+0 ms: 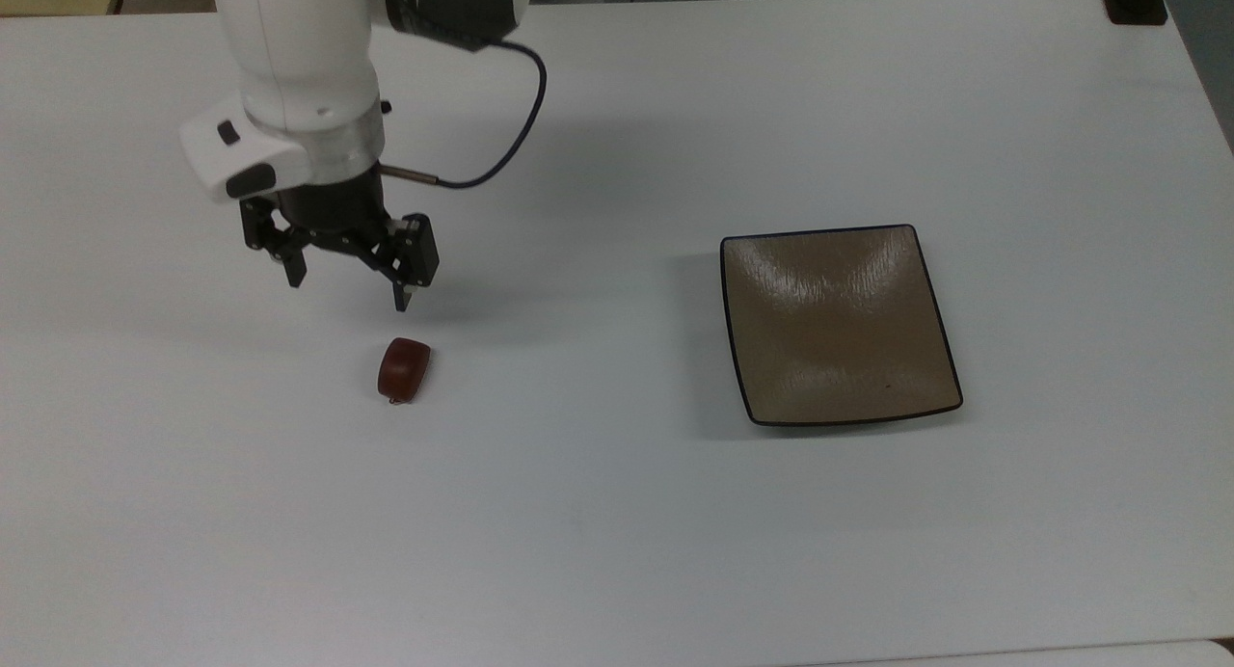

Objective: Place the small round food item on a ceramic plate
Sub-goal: 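Move the open gripper over the reddish-brown food item and lower it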

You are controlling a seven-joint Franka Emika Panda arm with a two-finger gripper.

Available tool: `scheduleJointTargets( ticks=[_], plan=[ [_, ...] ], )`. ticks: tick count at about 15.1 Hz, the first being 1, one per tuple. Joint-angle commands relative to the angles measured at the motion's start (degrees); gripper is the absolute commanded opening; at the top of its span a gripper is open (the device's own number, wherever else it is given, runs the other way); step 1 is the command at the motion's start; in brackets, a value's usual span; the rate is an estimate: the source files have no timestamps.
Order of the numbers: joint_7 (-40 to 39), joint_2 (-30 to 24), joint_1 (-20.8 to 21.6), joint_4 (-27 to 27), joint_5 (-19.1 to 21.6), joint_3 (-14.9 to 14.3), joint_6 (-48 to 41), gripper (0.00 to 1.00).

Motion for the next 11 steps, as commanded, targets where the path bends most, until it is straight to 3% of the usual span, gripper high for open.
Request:
scheduleJointTargets(
  ticks=[1,11],
  plan=[
    [1.41,4.44,-0.26,0.83,-2.15,0.45,4.24,1.0],
    [1.58,11.12,-0.17,-1.02,-3.82,2.39,11.02,1.0]
  ],
)
